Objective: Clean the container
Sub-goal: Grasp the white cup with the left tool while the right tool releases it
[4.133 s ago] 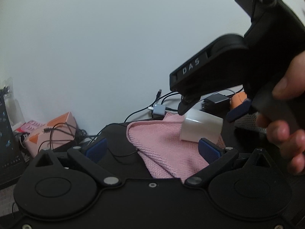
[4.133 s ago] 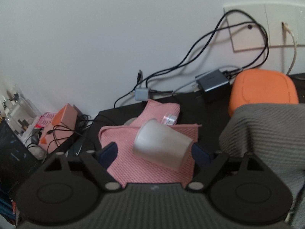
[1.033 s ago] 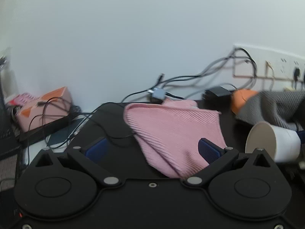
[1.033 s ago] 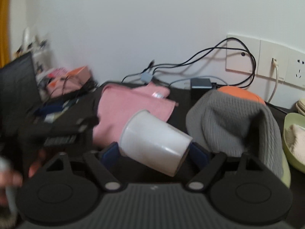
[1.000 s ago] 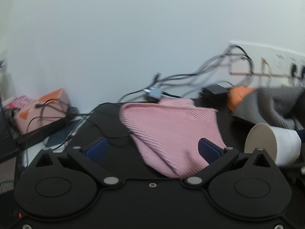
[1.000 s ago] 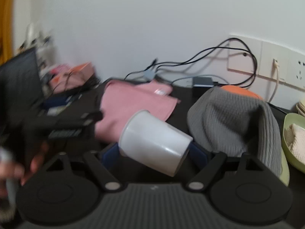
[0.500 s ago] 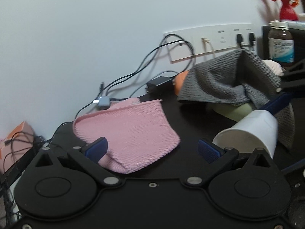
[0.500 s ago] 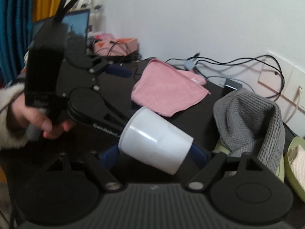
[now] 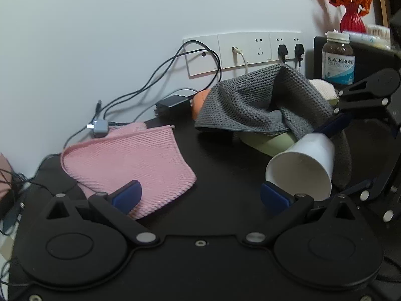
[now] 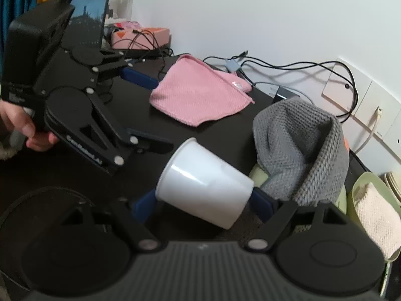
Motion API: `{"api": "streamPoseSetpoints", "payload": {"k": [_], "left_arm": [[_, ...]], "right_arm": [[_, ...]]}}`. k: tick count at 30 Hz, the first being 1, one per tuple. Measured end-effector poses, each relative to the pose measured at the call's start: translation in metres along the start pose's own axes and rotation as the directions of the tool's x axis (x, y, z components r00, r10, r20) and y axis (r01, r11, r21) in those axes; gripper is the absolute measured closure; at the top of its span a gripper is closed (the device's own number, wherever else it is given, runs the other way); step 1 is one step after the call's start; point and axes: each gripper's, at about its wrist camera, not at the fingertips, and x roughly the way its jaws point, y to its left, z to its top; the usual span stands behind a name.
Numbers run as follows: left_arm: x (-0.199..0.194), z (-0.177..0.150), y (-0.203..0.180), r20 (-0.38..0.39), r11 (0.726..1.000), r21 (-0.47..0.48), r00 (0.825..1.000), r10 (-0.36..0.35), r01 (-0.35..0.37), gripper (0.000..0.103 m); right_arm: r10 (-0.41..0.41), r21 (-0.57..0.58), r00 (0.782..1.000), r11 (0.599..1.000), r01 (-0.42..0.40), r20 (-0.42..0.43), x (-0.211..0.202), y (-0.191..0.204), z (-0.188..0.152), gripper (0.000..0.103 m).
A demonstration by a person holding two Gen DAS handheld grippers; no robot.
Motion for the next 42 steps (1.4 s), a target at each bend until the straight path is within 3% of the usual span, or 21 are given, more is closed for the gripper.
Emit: {"api": "streamPoseSetpoints", "payload": {"k": [7,11,18,23,31,34,38,42], "left_arm": [[-0.014,0.004,0.009,0.042,0.978,-0.135,0.987,-0.155,0.159,0.0],[-0.027,0.004,0.001,0.113,0.964,-0.12,0.968,-0.225,0.238,0.0],[-0.041,0.002,-0.02,0.153,0.938,-0.033,0.929,-0.336,0.345,0.0],[-0.034,0.001,-0.021,0.117,0.901,-0.07,0.9,-0.419,0.429,0.0],[-0.021,0.0,-0.007,0.095,0.873,-0.172,0.889,-0.447,0.457,0.0],[-0.021,0.001,-0.006,0.092,0.857,-0.183,0.877,-0.472,0.481,0.0],[-0.019,0.0,-0.009,0.066,0.854,-0.18,0.872,-0.485,0.488,0.0],[-0.015,0.0,-0.009,0.052,0.86,-0.184,0.878,-0.475,0.476,0.0]], "right_arm": [[-0.032,-0.036,0.999,0.999,0.031,-0.018,-0.008,0.006,-0.005,0.021],[-0.065,-0.023,0.998,0.998,0.065,0.011,-0.018,0.007,-0.011,0.021],[-0.052,0.004,0.999,0.999,0.052,0.015,-0.028,0.007,-0.024,0.021],[-0.048,0.015,0.998,0.999,0.047,0.035,-0.023,0.008,-0.026,0.021],[-0.005,0.063,0.997,0.998,0.001,0.077,-0.001,0.005,-0.015,0.02],[0.02,0.059,0.996,0.998,-0.025,0.09,0.003,0.009,-0.01,0.02],[0.051,0.015,0.995,0.998,-0.053,0.09,0.003,0.023,-0.006,0.02],[0.084,-0.023,0.992,0.996,-0.082,0.096,-0.002,0.033,-0.004,0.021]]}}
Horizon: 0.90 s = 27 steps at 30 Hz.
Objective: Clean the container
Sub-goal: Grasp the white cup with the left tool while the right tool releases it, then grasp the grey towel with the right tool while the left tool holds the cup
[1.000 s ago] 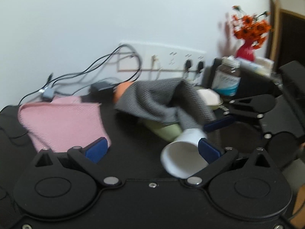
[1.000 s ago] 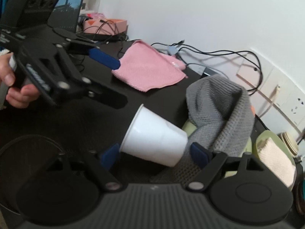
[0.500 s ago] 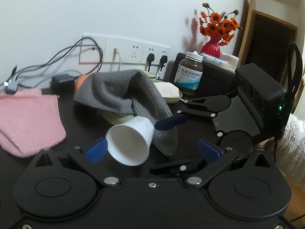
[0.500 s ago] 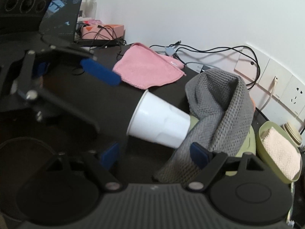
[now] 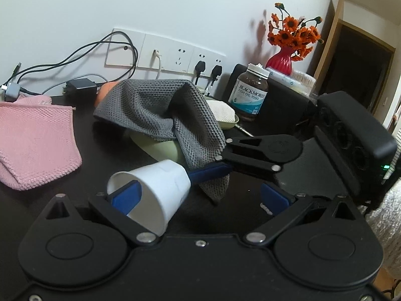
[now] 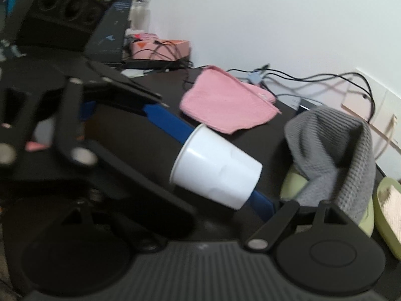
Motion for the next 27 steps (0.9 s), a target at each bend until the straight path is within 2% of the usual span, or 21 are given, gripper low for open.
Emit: {"api": "streamPoseSetpoints", "payload": {"k": [4,9,14,18,21,23,24,27], "left_arm": [[0.003,0.0,0.003,-0.021,1.0,-0.014,1.0,0.001,-0.002,0.0],[0.012,-0.003,0.006,-0.071,0.999,-0.008,0.997,0.031,-0.032,0.001],[0.013,-0.005,0.007,-0.077,0.999,-0.008,0.996,0.038,-0.038,0.003],[0.017,-0.005,0.006,-0.091,0.999,-0.015,0.995,0.03,-0.032,0.003],[0.022,-0.006,0.004,-0.112,0.999,-0.025,0.993,0.025,-0.028,0.004],[0.024,-0.008,0.002,-0.111,0.999,-0.007,0.992,0.052,-0.053,0.01],[0.024,-0.008,0.001,-0.11,0.998,0.002,0.992,0.063,-0.063,0.016],[0.024,-0.009,0.004,-0.098,0.998,0.002,0.993,0.069,-0.069,0.027]], "right_arm": [[0.057,-0.022,0.998,0.998,-0.056,0.041,-0.007,0.01,0.001,0.021],[0.05,-0.051,0.998,0.997,-0.049,0.025,-0.011,0.016,0.0,0.021],[-0.048,-0.036,0.999,0.998,0.048,-0.004,-0.035,0.004,-0.014,0.021],[-0.148,-0.007,0.989,0.989,0.148,0.013,-0.065,-0.013,-0.028,0.021],[-0.239,0.057,0.969,0.97,0.235,0.064,-0.081,-0.03,-0.031,0.021],[-0.284,0.141,0.953,0.953,0.268,0.11,-0.085,-0.044,-0.029,0.021],[-0.308,0.18,0.943,0.942,0.283,0.128,-0.085,-0.05,-0.028,0.021],[-0.376,0.266,0.917,0.905,0.333,0.132,-0.073,-0.069,-0.021,0.021]]}}
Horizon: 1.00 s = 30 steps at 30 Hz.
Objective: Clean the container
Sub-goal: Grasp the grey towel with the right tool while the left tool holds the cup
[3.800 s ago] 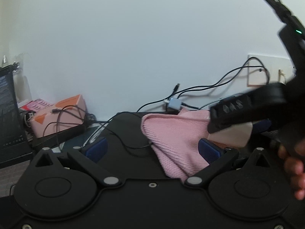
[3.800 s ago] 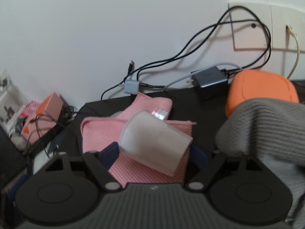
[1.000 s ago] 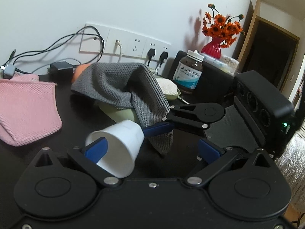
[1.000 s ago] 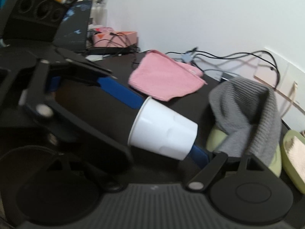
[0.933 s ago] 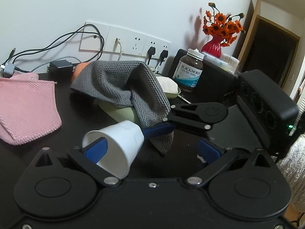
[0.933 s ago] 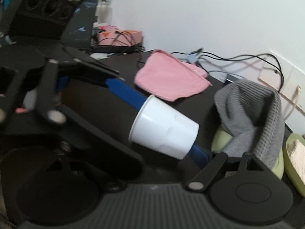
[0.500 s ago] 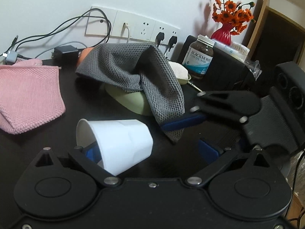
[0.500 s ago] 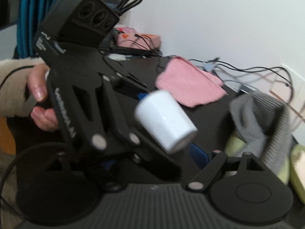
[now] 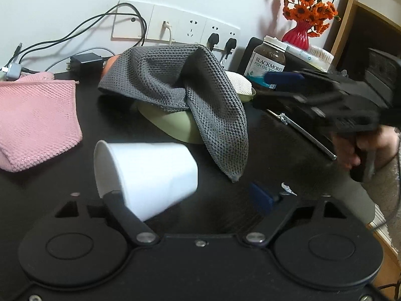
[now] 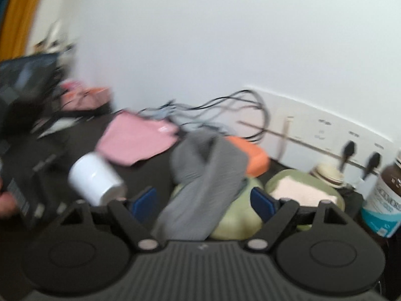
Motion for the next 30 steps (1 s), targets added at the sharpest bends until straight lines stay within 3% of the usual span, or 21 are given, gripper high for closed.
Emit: {"api": "streamPoseSetpoints", "payload": {"k": [2,4,6,11,12,14,15,16,18,21,23,26,30], "left_arm": [[0.0,0.001,0.003,0.006,1.0,-0.019,1.0,0.007,-0.007,0.035],[-0.001,0.001,0.006,0.012,0.999,-0.03,0.999,0.032,-0.031,0.056],[-0.001,0.002,0.008,0.018,0.998,-0.034,0.998,0.061,-0.061,0.068],[-0.005,0.004,0.012,0.059,0.987,-0.052,0.986,0.153,-0.151,0.082],[-0.007,0.004,0.011,0.076,0.983,-0.044,0.98,0.183,-0.18,0.083],[-0.011,0.005,0.008,0.12,0.968,-0.022,0.961,0.249,-0.248,0.083],[-0.014,0.005,0.006,0.15,0.959,-0.011,0.948,0.28,-0.282,0.083],[-0.017,0.005,0.003,0.182,0.949,-0.002,0.933,0.311,-0.315,0.083],[-0.024,0.005,-0.003,0.259,0.918,0.016,0.888,0.38,-0.397,0.083],[-0.029,0.005,-0.011,0.346,0.87,0.032,0.822,0.452,-0.492,0.083],[-0.029,0.005,-0.013,0.37,0.862,0.023,0.805,0.463,-0.506,0.083],[-0.028,0.007,-0.012,0.365,0.855,0.004,0.797,0.481,-0.518,0.083],[-0.021,0.015,-0.003,0.316,0.859,-0.021,0.811,0.492,-0.512,0.083]], "right_arm": [[-0.028,0.063,1.0,0.998,0.027,0.01,0.017,-0.006,0.003,0.021],[-0.055,0.149,0.998,0.987,0.053,0.013,0.036,-0.012,0.005,0.021],[-0.066,0.232,0.998,0.971,0.065,-0.004,0.056,-0.018,0.007,0.021],[-0.077,0.343,0.994,0.934,0.1,-0.08,0.099,-0.02,0.014,0.021],[-0.074,0.362,0.994,0.927,0.098,-0.08,0.103,-0.02,0.015,0.025],[-0.075,0.397,0.993,0.912,0.104,-0.087,0.111,-0.021,0.016,0.042],[-0.08,0.411,0.992,0.905,0.112,-0.093,0.115,-0.021,0.016,0.061],[-0.08,0.426,0.993,0.898,0.11,-0.088,0.119,-0.02,0.016,0.081],[-0.072,0.441,0.996,0.893,0.09,-0.057,0.118,-0.019,0.016,0.093],[-0.106,0.388,0.994,0.917,0.088,0.023,0.104,-0.01,0.019,0.094],[-0.14,0.331,0.986,0.938,0.103,0.09,0.092,-0.001,0.022,0.094],[-0.165,0.251,0.965,0.962,0.111,0.206,0.072,0.011,0.027,0.094],[-0.125,0.118,0.946,0.989,0.094,0.299,0.052,0.026,0.028,0.094]]}}
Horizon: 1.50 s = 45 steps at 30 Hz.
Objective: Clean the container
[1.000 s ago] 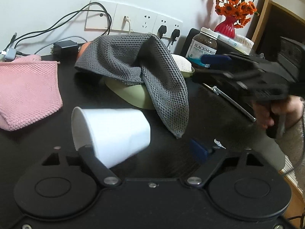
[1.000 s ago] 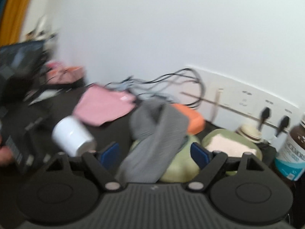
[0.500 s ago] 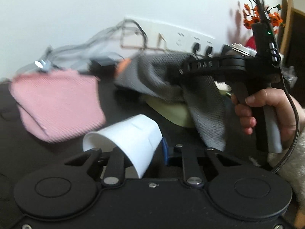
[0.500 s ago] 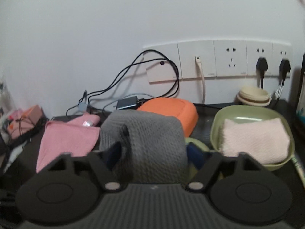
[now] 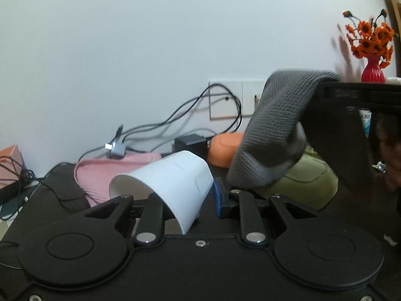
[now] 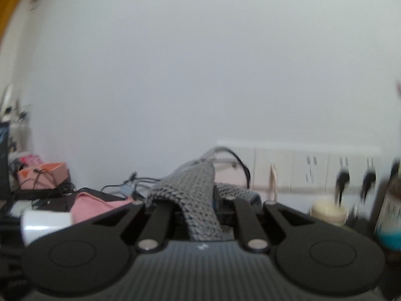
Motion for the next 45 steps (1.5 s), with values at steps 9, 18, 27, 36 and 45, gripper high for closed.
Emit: {"api": "streamPoseSetpoints", "payload": {"k": [9,18,27,36,45], "left_arm": [[0.017,0.003,-0.002,-0.09,0.999,0.001,0.995,-0.032,0.032,0.083],[0.002,0.0,-0.013,-0.037,0.996,0.092,0.999,0.005,-0.002,0.078],[0.005,0.002,-0.007,-0.069,0.998,0.06,0.997,0.019,-0.015,0.078],[0.006,0.002,-0.01,-0.054,0.996,0.091,0.998,0.024,-0.019,0.078],[-0.005,0.0,-0.02,0.026,0.99,0.138,0.999,0.04,-0.043,0.077]], "right_arm": [[0.387,0.028,0.918,0.922,-0.386,-0.09,0.01,0.033,-0.008,0.094],[0.528,0.112,0.831,0.849,-0.516,-0.177,0.033,0.062,-0.007,0.094],[0.619,0.247,0.765,0.78,-0.575,-0.176,0.051,0.059,-0.017,0.094],[0.666,0.34,0.733,0.727,-0.596,-0.138,0.05,0.046,-0.024,0.093],[0.715,0.381,0.696,0.663,-0.644,-0.067,0.037,0.039,-0.022,0.093]]}}
